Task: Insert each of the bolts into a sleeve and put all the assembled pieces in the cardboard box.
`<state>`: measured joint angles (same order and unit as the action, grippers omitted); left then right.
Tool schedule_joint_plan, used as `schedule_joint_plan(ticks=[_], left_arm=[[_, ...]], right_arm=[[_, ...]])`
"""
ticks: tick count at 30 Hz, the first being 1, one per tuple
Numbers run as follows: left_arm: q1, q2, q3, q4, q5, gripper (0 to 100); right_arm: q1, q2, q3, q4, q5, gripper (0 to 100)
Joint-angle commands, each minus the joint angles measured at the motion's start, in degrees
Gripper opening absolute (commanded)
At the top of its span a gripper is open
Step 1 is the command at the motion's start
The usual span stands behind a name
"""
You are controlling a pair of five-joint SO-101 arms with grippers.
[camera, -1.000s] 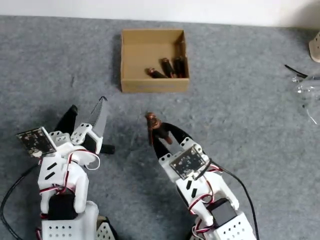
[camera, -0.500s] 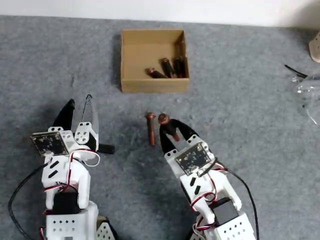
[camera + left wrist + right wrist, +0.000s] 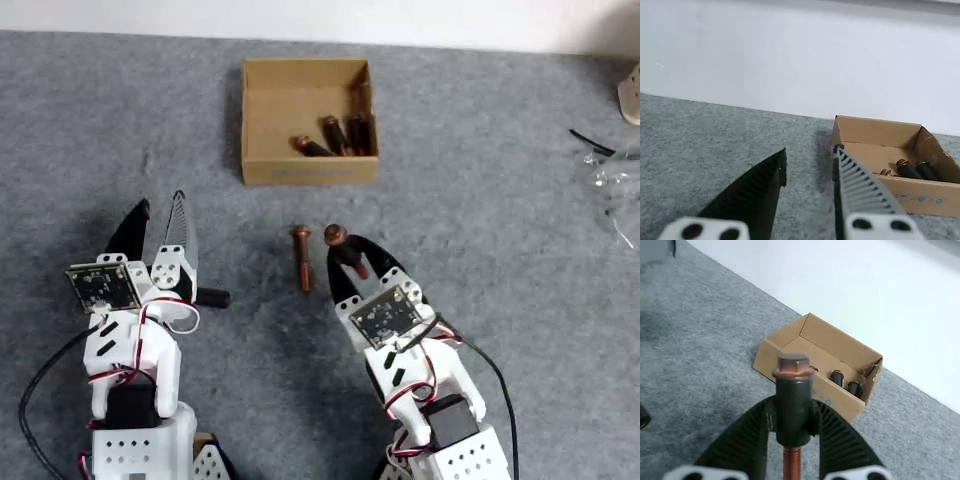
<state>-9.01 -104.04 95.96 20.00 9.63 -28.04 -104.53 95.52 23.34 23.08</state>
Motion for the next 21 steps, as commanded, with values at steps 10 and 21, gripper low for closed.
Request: schedule_joint_plan(ticks=[10, 21], left_arm=[[0.9, -0.3, 1.2, 0.3, -0.4, 15], [0.9, -0.3, 1.2, 1.1, -0.4, 15]], right_arm=[[1.2, 16.6, -16.5, -0.6, 0.7, 0.4], [1.3, 63.7, -54.6, -0.3, 0.7, 0.4]])
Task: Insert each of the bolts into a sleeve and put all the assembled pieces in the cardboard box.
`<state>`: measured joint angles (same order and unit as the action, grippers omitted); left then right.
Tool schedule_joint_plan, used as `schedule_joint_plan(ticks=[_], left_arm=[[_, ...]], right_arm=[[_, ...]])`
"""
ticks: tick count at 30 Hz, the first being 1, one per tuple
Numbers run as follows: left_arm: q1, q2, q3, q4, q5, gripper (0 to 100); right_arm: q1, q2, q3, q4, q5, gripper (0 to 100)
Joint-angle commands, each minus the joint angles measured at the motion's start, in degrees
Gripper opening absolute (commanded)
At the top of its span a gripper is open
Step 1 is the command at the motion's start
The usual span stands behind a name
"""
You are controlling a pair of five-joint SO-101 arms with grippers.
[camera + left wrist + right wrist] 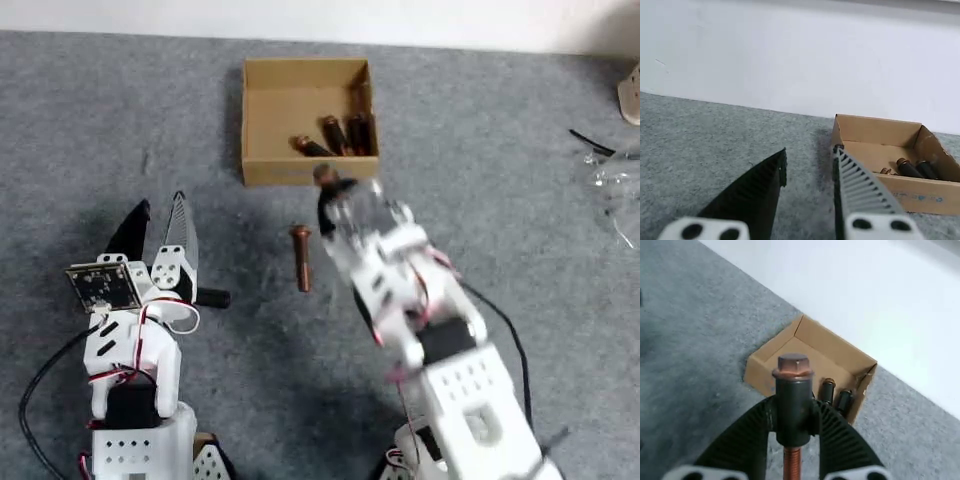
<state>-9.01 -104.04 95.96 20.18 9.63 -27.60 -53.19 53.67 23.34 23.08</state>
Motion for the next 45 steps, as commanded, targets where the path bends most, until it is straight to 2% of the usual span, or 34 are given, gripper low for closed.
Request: schedule_joint_plan(ticks=[1, 11, 16, 23, 30, 40, 45], left_arm=[[0.9, -0.3, 1.2, 1.0, -0.4, 15], [0.9, -0.3, 1.2, 1.0, -0.4, 15], [0.9, -0.3, 1.2, 1.0, -0.4, 15], [1.0, -0.3, 1.2, 1.0, -0.4, 15], [1.0, -0.3, 1.2, 1.0, -0.4, 15], [2.8, -0.3, 1.2, 1.1, -3.7, 15], [2.9, -0.3, 1.2, 1.1, -3.9, 15]], right_arm=[[0.8, 16.5, -16.0, -0.3, 0.7, 0.4], [11.0, 49.2, -44.7, 0.3, 0.7, 0.4], [14.3, 62.3, -59.0, 7.4, 0.7, 0.5], [14.0, 77.9, -78.7, 18.1, 0.7, 0.5], [12.2, 87.1, -95.3, 30.8, 0.7, 0.5], [9.2, 94.5, -106.5, 38.5, 0.4, 0.6], [9.7, 96.2, -111.3, 34.5, -10.5, 0.6]])
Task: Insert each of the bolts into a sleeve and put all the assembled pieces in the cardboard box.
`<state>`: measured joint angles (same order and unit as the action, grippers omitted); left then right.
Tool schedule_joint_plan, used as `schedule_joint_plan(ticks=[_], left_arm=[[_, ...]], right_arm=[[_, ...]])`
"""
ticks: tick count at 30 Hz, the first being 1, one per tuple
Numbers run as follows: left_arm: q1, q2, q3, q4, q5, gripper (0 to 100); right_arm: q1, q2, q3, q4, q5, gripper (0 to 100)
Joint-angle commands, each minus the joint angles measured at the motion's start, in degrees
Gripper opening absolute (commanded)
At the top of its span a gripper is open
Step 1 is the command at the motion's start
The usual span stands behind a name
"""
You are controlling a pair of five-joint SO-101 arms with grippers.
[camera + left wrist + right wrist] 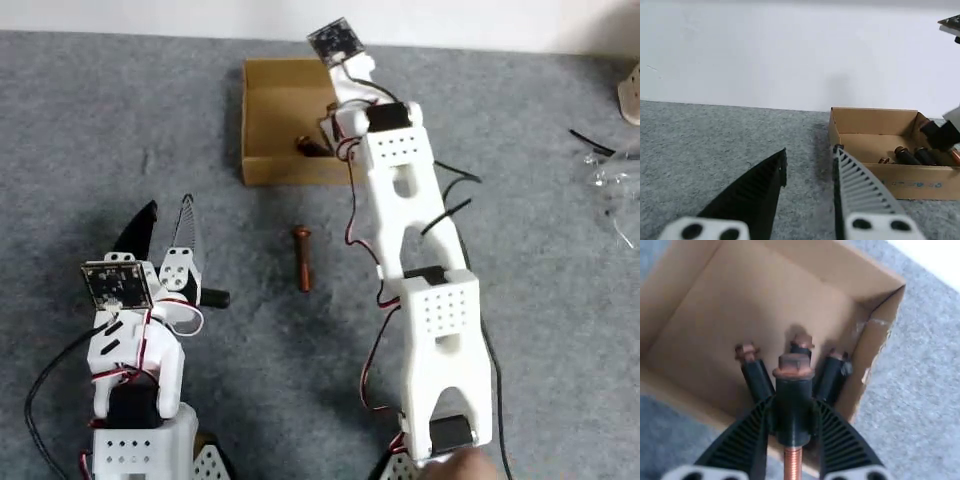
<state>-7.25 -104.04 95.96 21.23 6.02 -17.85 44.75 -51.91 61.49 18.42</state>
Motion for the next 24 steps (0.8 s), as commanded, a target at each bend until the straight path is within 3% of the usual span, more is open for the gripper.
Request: schedule_joint_plan(ticks=[1, 10, 17, 24], left_arm=[[1.1, -0.3, 1.2, 0.1, -0.3, 15], [1.1, -0.3, 1.2, 0.1, -0.3, 15], [1.1, -0.3, 1.2, 0.1, -0.3, 15], [1.1, -0.3, 1.2, 0.1, -0.3, 15]], right_arm=[[0.0, -1.3, -6.2, -4.2, -7.2, 0.7], [-0.5, 4.8, -7.1, -4.4, -7.4, 1.8], [-0.1, 6.0, -7.1, -4.1, -7.5, 22.6], [2.9, 5.3, -8.2, -1.8, -7.8, 24.0]])
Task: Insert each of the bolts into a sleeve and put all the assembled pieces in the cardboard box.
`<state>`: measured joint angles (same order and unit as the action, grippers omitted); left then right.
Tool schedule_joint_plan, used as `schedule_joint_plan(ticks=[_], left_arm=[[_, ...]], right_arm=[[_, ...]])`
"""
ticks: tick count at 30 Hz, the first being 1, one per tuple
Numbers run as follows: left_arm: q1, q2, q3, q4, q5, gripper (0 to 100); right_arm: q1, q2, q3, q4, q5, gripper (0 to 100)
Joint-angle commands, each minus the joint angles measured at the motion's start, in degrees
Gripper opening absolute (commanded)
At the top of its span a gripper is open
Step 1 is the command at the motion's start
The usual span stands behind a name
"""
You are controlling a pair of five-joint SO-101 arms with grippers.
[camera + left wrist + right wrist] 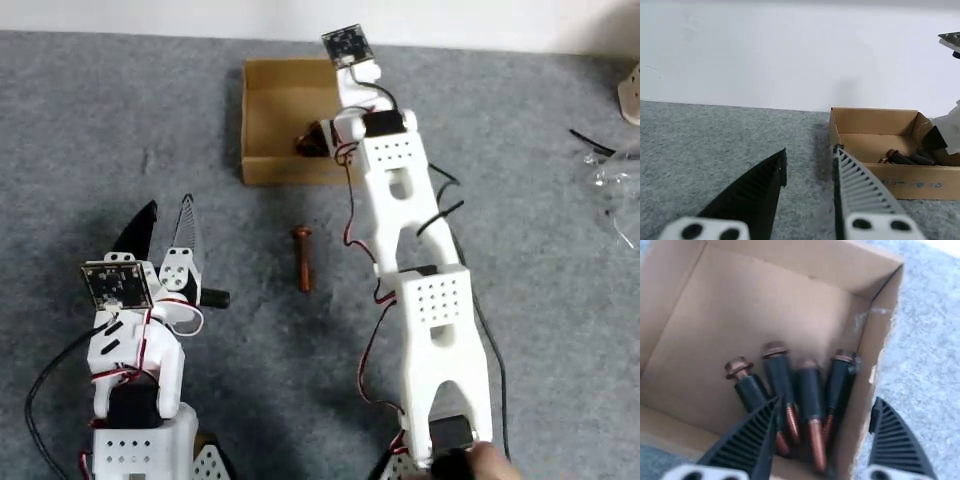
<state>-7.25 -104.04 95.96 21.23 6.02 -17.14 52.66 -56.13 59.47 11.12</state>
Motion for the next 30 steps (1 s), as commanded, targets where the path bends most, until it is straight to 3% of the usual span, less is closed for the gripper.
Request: schedule_joint_plan(ticks=[1, 16, 21, 30], left_arm=[[1.1, -0.3, 1.2, 0.1, -0.3, 15], [1.1, -0.3, 1.2, 0.1, -0.3, 15], [1.1, -0.3, 1.2, 0.1, -0.3, 15], [1.1, -0.3, 1.2, 0.2, -0.3, 15]], right_arm=[[2.6, -2.9, -5.1, 1.9, -0.5, 24.0], [0.1, -6.0, -42.9, 40.8, -0.5, 23.8], [-0.7, -7.6, -47.0, 41.7, -0.5, 23.8], [-0.7, -18.2, -40.7, 41.8, -4.9, 23.8]])
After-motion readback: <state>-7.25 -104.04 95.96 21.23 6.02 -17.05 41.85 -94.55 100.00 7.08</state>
